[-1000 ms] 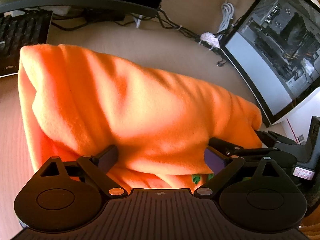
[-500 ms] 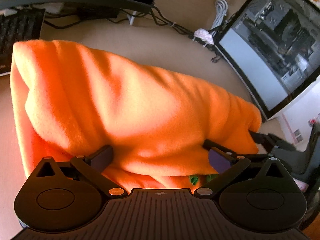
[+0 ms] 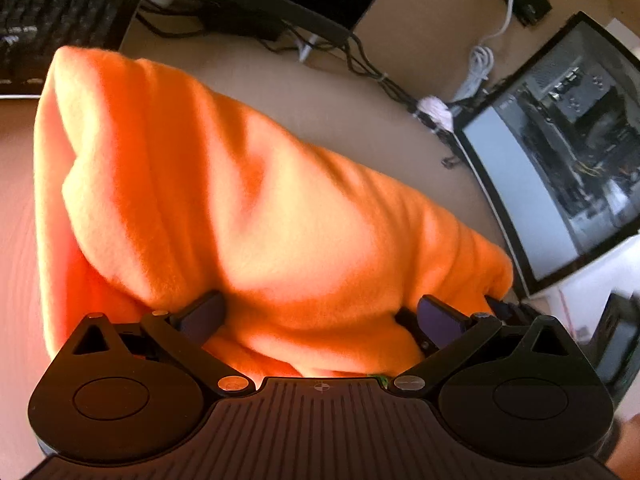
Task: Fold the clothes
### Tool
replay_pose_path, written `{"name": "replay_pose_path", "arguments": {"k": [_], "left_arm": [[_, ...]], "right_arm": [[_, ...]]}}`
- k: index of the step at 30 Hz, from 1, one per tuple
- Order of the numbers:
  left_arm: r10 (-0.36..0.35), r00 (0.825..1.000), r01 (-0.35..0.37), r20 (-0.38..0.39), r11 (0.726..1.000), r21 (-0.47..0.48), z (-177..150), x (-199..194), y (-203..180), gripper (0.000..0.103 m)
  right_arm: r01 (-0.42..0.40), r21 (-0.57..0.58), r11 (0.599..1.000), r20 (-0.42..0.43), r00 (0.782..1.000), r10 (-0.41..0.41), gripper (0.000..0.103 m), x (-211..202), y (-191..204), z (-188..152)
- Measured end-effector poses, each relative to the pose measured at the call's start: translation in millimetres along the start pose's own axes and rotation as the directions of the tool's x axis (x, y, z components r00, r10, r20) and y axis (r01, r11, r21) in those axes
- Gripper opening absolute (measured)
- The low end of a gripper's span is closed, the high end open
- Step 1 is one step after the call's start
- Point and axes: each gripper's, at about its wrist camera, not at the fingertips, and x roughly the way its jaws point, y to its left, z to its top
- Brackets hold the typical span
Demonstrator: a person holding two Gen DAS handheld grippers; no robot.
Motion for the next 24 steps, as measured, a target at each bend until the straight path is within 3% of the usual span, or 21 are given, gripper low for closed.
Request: {"name": "replay_pose_path", "arguments": {"k": [8,12,15,17,21,24], "left_arm": [[-0.009,1.000,0.009,-0.015,1.000,-0.008,-15,-23,-10,0.103],[0.011,0.994,-0.010,0.110,1.000,-0.002,0,-46,-15,0.103],[0.044,0.977,-0.035,0.206,0.998,-0.045,17,-55,-9,0.103],[0.072,0.978,-0.054,0.195,0.994,-0.093,22,-49,3,0.103],[0.064,0.986,-0.041,0.151,0.988,-0.152,16,-31,18,0.103],[0.064,0.989,-0.042,0.137,0.986,-0.164,11,-19,19,0.103]], "right_arm": [[-0.161,-0.202,0.966,0.016,0.986,0.168,0.103,24,-27,24],[-0.169,-0.223,0.960,0.039,0.983,0.182,0.103,20,-32,20],[-0.129,-0.231,0.964,0.060,0.987,0.146,0.103,-2,-33,24],[-0.098,-0.219,0.971,0.125,0.984,0.127,0.103,-28,-38,29],[0.041,-0.138,0.990,0.251,0.968,-0.005,0.103,-64,-46,44],[0.184,-0.123,0.975,0.233,0.961,-0.151,0.103,-45,-37,56]]}}
